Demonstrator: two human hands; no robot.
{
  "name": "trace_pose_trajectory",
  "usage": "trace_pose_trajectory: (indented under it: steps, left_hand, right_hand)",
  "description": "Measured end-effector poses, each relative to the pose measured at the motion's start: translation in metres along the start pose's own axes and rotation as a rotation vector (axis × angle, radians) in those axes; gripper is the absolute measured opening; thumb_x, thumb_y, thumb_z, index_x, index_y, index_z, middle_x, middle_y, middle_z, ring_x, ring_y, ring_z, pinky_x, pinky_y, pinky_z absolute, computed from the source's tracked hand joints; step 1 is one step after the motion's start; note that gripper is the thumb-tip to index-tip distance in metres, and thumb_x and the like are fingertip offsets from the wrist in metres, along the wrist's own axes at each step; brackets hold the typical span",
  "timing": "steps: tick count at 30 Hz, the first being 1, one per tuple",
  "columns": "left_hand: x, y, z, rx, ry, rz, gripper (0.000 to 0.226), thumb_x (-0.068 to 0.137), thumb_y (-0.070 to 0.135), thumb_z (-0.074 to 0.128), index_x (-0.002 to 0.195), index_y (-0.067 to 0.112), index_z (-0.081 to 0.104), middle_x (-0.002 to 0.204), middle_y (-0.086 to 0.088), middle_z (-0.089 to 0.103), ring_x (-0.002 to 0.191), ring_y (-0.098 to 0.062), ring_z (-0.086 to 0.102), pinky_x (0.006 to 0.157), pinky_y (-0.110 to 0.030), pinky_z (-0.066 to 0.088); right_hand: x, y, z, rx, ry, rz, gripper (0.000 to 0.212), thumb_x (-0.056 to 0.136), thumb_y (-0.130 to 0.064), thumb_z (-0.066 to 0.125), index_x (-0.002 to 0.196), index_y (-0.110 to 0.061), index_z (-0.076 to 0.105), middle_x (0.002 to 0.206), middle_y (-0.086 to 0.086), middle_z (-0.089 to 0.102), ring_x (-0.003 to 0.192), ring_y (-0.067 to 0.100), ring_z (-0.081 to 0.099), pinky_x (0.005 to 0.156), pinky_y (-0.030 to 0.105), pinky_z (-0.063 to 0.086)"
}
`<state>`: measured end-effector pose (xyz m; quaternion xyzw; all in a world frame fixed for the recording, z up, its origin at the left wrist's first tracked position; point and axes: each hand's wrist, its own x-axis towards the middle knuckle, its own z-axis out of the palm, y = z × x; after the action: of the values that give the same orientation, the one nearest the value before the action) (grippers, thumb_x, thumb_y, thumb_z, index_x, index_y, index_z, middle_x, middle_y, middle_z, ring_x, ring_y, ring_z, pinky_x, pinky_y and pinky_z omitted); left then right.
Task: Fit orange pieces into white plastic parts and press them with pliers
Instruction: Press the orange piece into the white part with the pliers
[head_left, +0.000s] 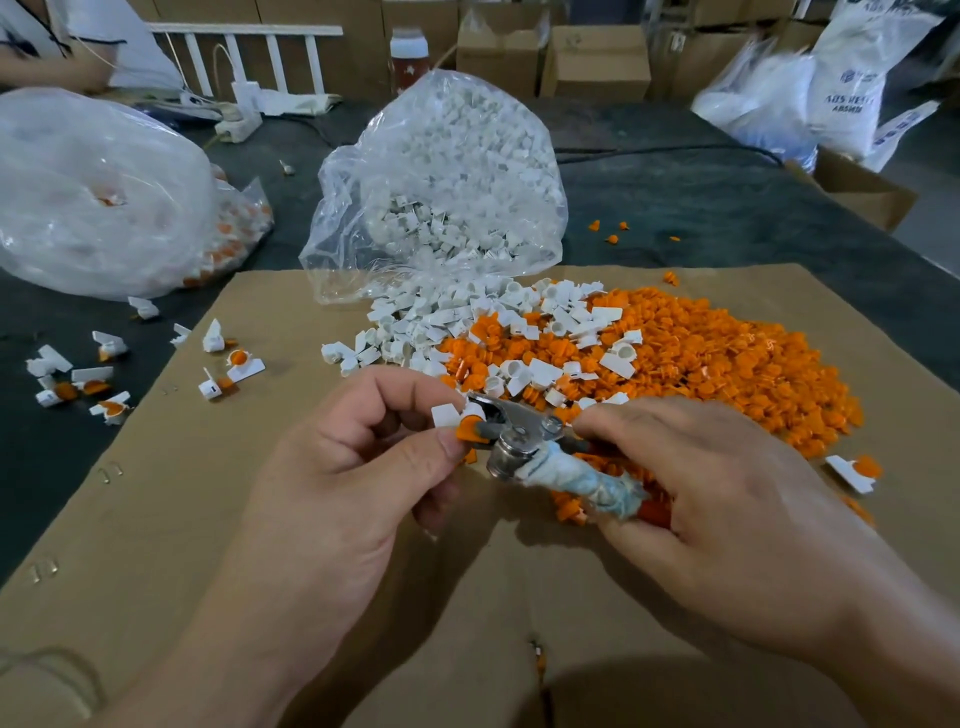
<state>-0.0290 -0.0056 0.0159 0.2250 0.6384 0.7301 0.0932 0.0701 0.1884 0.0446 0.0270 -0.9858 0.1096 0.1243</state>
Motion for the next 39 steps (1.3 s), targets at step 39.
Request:
trace_pose_trajectory:
  steps: [39]
  left_hand:
    - [-0.003,0.003,0.0,0.043,0.021,-0.032,0.013,0.07,0.028,0.068,0.082,0.026,0.073,0.064,0.001,0.061,0.057,-0.012,0.057,0.052,-0.02,0.049]
  right_hand:
    - [0.0,-0.012,0.007,-0.09,0.013,0.072,0.018,0.078,-0.036,0.062,0.069,-0.028,0.049,0.06,-0.013,0.044,0.052,0.012,0.042,0.047,0.027,0.031]
